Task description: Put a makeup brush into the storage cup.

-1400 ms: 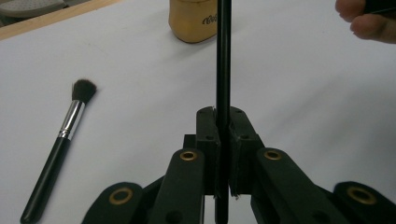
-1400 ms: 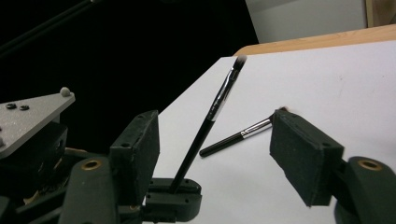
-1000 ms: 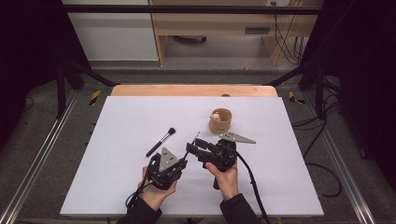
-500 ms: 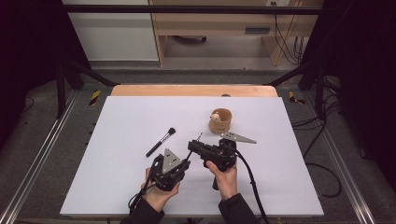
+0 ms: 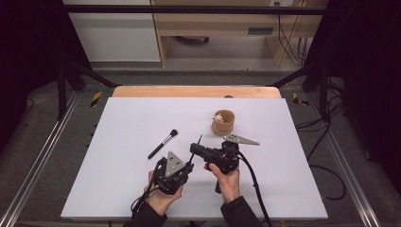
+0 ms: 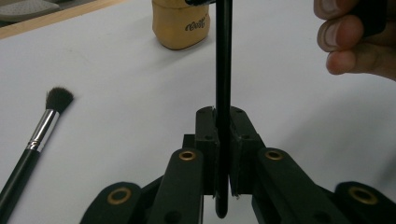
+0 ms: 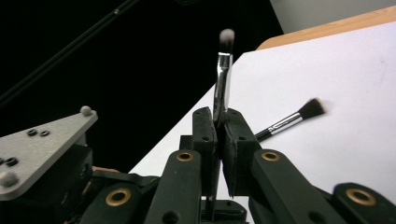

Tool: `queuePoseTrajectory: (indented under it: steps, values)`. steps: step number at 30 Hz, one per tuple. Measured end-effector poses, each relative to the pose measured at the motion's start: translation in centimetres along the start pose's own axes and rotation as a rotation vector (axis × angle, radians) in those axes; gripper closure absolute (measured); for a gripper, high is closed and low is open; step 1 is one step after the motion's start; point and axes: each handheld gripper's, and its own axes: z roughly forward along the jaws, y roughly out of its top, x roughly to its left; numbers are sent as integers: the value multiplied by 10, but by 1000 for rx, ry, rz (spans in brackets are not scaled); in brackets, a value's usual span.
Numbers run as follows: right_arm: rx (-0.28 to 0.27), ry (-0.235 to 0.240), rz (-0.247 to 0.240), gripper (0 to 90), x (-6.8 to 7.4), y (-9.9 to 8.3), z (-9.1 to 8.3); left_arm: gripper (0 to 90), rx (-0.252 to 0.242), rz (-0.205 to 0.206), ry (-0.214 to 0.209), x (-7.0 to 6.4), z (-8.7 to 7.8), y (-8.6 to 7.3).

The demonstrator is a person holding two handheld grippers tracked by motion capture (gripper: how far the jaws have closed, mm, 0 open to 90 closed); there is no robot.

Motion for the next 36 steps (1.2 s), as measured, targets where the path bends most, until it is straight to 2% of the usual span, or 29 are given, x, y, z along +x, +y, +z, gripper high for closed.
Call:
queuePoseTrajectory:
  steps: [3, 8, 12, 15, 18, 21, 25, 27, 36]
  values:
    - [2, 7, -5, 850, 1, 0, -1, 797, -5, 6, -2, 0, 0, 0]
    - [-13, 5, -21, 850, 0, 2, -4, 659, -15, 18, -10, 2, -3, 1]
    - [-18, -24, -41, 851, -1, 5, -8, 535, -28, 25, -16, 7, -7, 2]
    - [-26, -37, -60, 850, -2, 7, -11, 462, -51, 29, -32, 11, -11, 3]
    - [-25, -57, -76, 850, -2, 8, -14, 396, -51, 41, -62, 16, -14, 3]
    - [-32, -77, -101, 849, -3, 9, -17, 335, -56, 52, -60, 22, -17, 2]
    - [-34, -101, -127, 849, -4, 11, -21, 257, -75, 46, -61, 31, -22, 0]
    - [-33, -109, -131, 849, -5, 12, -23, 236, -81, 49, -50, 36, -24, -2]
    - [-29, -158, -182, 849, -9, 17, -32, 163, -96, 15, -46, 57, -36, -7]
